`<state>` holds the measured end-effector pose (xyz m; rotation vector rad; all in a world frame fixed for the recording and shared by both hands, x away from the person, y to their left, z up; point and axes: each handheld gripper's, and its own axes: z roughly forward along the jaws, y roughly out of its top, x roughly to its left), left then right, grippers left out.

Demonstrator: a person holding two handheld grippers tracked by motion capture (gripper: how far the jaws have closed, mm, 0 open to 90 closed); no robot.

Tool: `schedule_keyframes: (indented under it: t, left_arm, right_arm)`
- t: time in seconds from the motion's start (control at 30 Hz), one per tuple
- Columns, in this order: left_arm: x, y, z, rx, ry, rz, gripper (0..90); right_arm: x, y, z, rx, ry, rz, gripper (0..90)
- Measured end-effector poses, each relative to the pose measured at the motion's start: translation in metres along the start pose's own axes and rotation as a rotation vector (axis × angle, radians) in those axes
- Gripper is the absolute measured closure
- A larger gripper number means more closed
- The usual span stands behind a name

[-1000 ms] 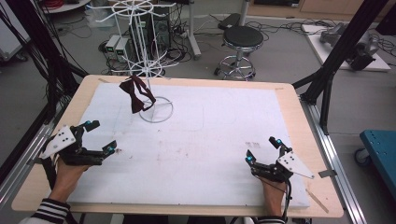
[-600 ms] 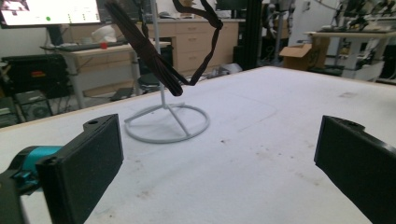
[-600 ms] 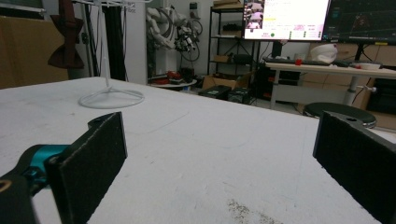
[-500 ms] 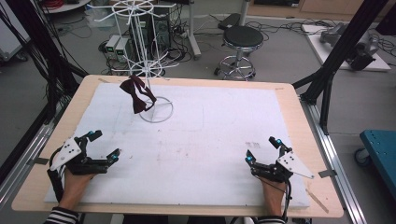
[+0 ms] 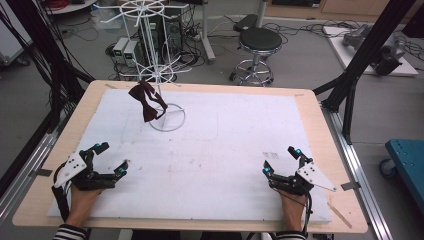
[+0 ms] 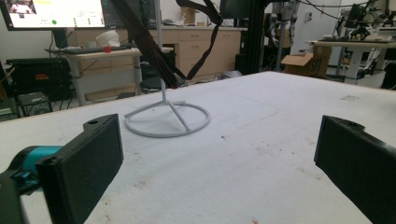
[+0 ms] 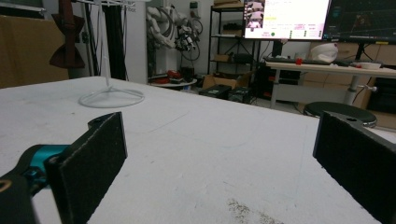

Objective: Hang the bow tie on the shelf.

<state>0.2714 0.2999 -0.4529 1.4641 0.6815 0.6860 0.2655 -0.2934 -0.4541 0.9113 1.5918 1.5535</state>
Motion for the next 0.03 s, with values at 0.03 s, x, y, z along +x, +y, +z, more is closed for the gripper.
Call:
schedule_keyframes:
  t: [0.03]
  left_arm:
    - [-0.0005,-0.0001,-0.0005,-0.002,0.003,0.006,1.7]
  right_arm:
    - [-0.0001,0.0,0.0,0.0,0.0,0.001,2.1]
